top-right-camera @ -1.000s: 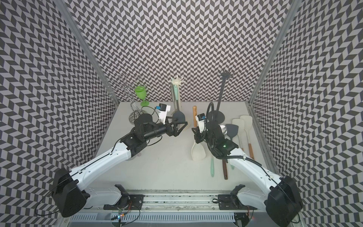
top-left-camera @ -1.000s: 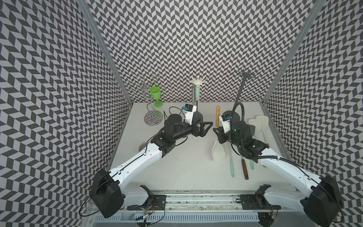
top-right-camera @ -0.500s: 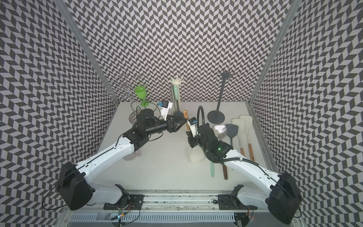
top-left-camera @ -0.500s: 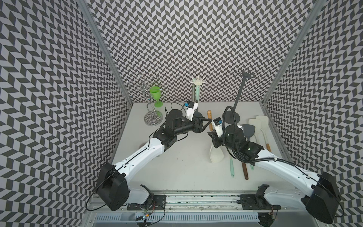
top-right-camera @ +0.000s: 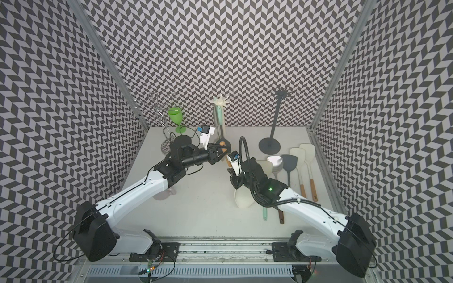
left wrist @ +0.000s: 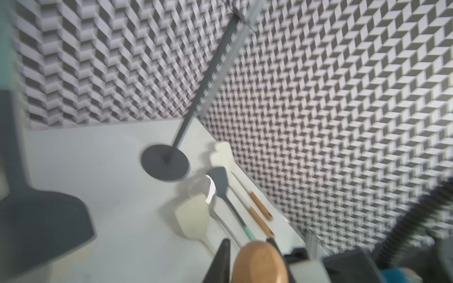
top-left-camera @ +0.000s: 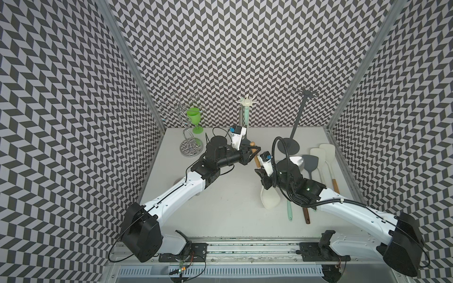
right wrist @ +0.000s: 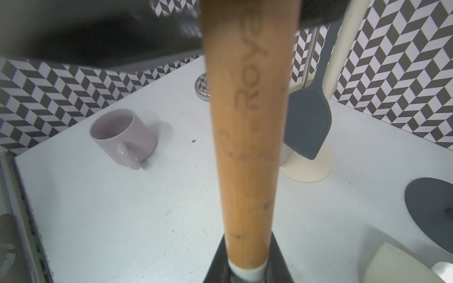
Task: Take the spatula off the kitchen utensil rack
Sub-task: Place the spatula at the center of the board.
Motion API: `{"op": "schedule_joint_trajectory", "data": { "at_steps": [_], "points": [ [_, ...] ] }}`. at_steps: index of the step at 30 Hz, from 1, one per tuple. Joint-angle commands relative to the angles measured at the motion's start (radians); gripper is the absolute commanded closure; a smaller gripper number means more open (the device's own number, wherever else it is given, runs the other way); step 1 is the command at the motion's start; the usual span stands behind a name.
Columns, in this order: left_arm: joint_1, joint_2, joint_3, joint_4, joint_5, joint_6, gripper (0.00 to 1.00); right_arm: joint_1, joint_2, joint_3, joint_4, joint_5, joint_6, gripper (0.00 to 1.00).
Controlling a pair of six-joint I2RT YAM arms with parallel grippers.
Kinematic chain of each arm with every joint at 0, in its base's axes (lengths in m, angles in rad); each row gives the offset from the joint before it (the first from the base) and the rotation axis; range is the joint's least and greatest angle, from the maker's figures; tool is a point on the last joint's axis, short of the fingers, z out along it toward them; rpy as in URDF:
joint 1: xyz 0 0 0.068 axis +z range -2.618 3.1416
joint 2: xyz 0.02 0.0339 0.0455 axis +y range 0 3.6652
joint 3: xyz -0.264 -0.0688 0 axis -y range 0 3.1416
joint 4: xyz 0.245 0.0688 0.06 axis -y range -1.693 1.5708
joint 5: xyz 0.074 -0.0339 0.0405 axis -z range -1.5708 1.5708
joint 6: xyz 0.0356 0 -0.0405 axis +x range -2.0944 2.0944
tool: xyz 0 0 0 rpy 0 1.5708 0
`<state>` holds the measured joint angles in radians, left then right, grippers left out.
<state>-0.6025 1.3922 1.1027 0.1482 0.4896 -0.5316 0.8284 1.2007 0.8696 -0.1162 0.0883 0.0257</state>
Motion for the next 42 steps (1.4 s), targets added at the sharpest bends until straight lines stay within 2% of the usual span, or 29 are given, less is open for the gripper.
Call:
{"op": "schedule_joint_trajectory", "data": {
  "at_steps": [1, 7, 11, 13, 17, 21, 26, 30, 36, 39, 42],
  "points": [
    [0.007, 0.027, -0.006, 0.019, 0.022, -0.035, 0.99, 0.02, -0.014, -0.013, 0.104, -0.01, -0.04, 1.0],
    [0.006, 0.015, -0.045, 0.071, 0.025, -0.056, 1.0, 0.02, -0.023, -0.034, 0.12, 0.014, -0.03, 1.0],
    [0.002, -0.015, -0.082, 0.126, -0.029, -0.058, 1.0, 0.02, -0.031, -0.034, 0.115, 0.027, -0.015, 0.98],
    [0.003, -0.027, -0.107, 0.171, -0.063, -0.06, 1.0, 0.02, -0.039, -0.035, 0.112, 0.037, -0.002, 0.8],
    [-0.001, -0.034, -0.127, 0.231, -0.115, -0.051, 1.0, 0.02, -0.064, -0.051, 0.123, 0.052, 0.034, 0.53],
    [-0.008, -0.037, -0.123, 0.258, -0.174, -0.032, 1.0, 0.019, -0.109, -0.055, 0.11, 0.084, 0.084, 0.32],
    [-0.025, -0.054, -0.115, 0.279, -0.244, -0.005, 1.0, -0.002, -0.161, -0.035, 0.043, 0.082, 0.176, 0.13],
    [-0.046, -0.071, -0.133, 0.324, -0.321, 0.034, 1.0, -0.079, -0.213, -0.024, 0.0, 0.005, 0.317, 0.0],
    [-0.066, -0.076, -0.186, 0.463, -0.4, 0.052, 1.0, -0.31, -0.24, 0.011, -0.059, -0.27, 0.606, 0.0],
    [-0.111, -0.079, -0.218, 0.547, -0.481, 0.096, 1.0, -0.362, -0.198, 0.057, -0.135, -0.336, 0.777, 0.0],
    [-0.152, -0.084, -0.264, 0.655, -0.585, 0.145, 1.0, -0.414, -0.169, 0.068, -0.125, -0.495, 0.945, 0.0]
  ]
}}
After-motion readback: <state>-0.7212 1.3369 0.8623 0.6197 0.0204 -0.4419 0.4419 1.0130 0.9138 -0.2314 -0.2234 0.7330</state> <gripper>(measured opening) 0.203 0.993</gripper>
